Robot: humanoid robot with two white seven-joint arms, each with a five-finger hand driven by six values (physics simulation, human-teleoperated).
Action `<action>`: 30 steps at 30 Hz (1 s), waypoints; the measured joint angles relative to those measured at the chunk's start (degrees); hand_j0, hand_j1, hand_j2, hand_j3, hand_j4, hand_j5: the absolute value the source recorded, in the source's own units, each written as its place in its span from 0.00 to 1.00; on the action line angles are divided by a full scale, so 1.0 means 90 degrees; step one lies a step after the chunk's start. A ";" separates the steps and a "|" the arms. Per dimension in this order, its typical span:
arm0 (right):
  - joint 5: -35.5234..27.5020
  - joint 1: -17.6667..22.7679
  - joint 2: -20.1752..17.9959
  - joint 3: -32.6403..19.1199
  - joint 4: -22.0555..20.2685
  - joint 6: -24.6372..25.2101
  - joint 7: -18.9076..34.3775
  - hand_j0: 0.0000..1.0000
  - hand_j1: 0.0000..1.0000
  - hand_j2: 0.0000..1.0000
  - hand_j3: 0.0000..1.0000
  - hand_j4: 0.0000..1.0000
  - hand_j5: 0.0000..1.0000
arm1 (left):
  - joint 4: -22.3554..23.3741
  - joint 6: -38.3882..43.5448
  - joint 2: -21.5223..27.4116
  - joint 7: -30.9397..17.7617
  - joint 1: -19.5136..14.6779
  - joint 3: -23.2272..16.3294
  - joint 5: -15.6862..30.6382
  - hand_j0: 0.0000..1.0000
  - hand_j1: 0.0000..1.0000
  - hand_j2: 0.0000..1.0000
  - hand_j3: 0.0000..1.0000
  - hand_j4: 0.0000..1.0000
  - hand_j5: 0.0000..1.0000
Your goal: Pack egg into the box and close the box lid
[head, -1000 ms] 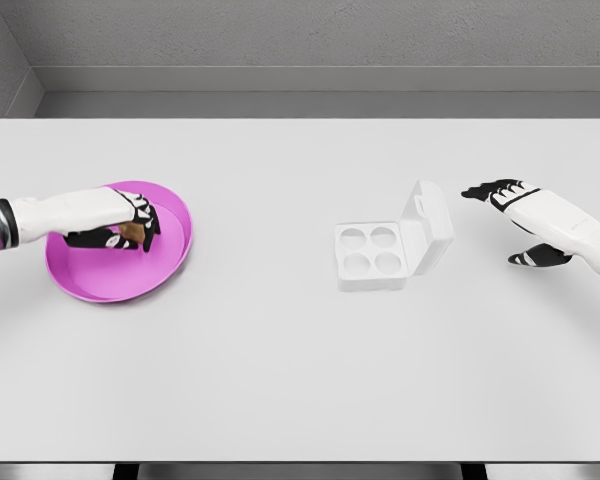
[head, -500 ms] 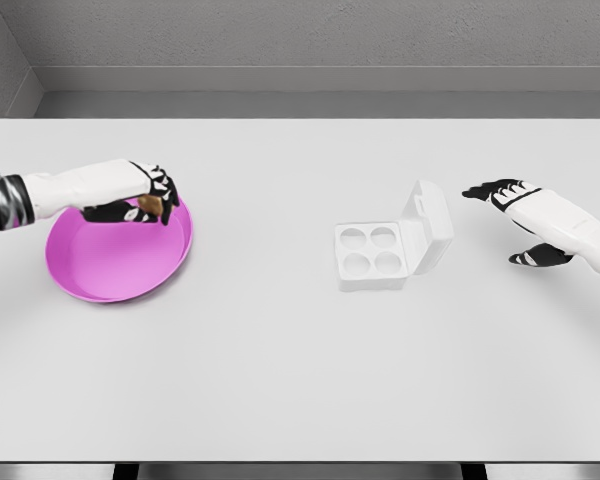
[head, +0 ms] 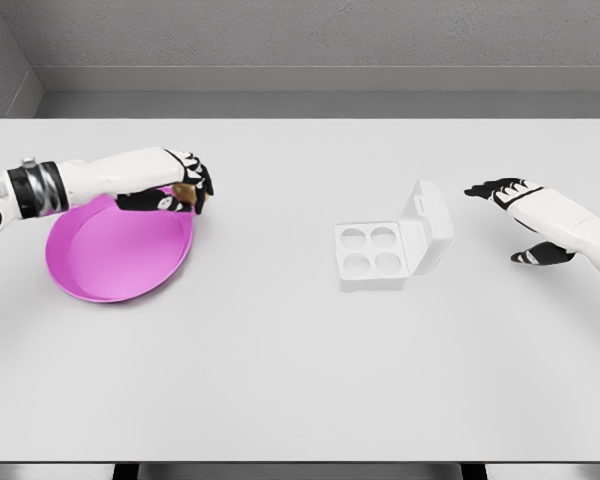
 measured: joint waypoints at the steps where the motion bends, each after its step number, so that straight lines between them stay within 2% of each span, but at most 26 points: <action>1: 0.0000 0.0000 0.0000 0.0000 0.0001 0.0000 0.0000 1.00 1.00 1.00 1.00 1.00 1.00 | 0.0000 0.0000 -0.0039 0.0001 -0.0039 0.0000 0.0011 0.33 0.33 0.33 0.33 0.33 0.33; 30: -0.0002 -0.0010 -0.0008 0.0001 0.0010 0.0000 0.0000 1.00 1.00 1.00 1.00 1.00 1.00 | 0.0000 -0.0002 -0.1134 -0.0007 -0.0137 0.0118 0.0168 0.31 0.31 0.31 0.31 0.31 0.31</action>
